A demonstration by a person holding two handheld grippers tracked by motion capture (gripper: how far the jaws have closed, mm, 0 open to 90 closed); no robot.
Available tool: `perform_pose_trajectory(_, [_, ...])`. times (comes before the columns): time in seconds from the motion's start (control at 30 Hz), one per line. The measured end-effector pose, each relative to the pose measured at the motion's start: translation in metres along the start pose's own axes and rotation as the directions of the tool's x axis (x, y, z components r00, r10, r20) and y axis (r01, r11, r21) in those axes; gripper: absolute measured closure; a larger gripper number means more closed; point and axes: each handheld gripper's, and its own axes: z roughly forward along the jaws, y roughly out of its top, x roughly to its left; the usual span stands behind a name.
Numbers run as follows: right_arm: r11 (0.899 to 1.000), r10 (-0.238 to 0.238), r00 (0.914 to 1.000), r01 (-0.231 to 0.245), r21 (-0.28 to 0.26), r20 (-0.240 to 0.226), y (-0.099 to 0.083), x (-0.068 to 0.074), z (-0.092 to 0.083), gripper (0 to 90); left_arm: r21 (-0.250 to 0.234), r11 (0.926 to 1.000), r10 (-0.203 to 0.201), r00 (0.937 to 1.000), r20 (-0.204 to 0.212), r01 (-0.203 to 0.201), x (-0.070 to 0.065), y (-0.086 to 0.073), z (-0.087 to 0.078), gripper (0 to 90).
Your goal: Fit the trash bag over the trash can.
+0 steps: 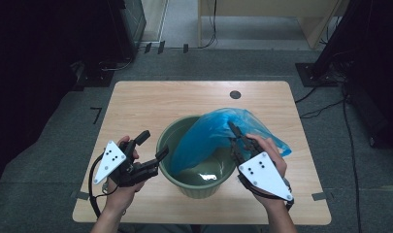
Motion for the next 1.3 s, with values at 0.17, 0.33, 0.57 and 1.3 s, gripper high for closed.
perform_pose_trajectory(0.17, [1.0, -0.013, 0.9991, 0.013, -0.002, -0.04, 0.006, 0.019, 0.009, 88.2, -0.02, 0.9997, 0.017, 0.9991, 0.038, -0.017, -0.014, 0.005, 0.0, 26.1])
perform_pose_trajectory(0.33, [0.999, -0.034, 0.9967, 0.033, -0.006, -0.074, 0.01, 0.036, 0.016, 88.1, -0.053, 0.9978, 0.043, 0.9968, 0.068, -0.039, -0.029, 0.011, -0.001, 27.0])
perform_pose_trajectory(0.57, [1.0, -0.024, 0.9934, 0.024, -0.001, -0.113, 0.01, 0.055, 0.02, 87.7, -0.052, 0.9939, 0.1, 0.9933, 0.058, -0.097, -0.046, 0.009, 0.005, 40.2])
perform_pose_trajectory(1.3, [0.958, 0.286, 0.9576, -0.287, -0.017, -0.032, -0.004, -0.015, -0.03, 37.0, -0.075, 0.9952, -0.066, 0.9963, -0.054, 0.062, -0.016, 0.002, 0.001, 90.0])
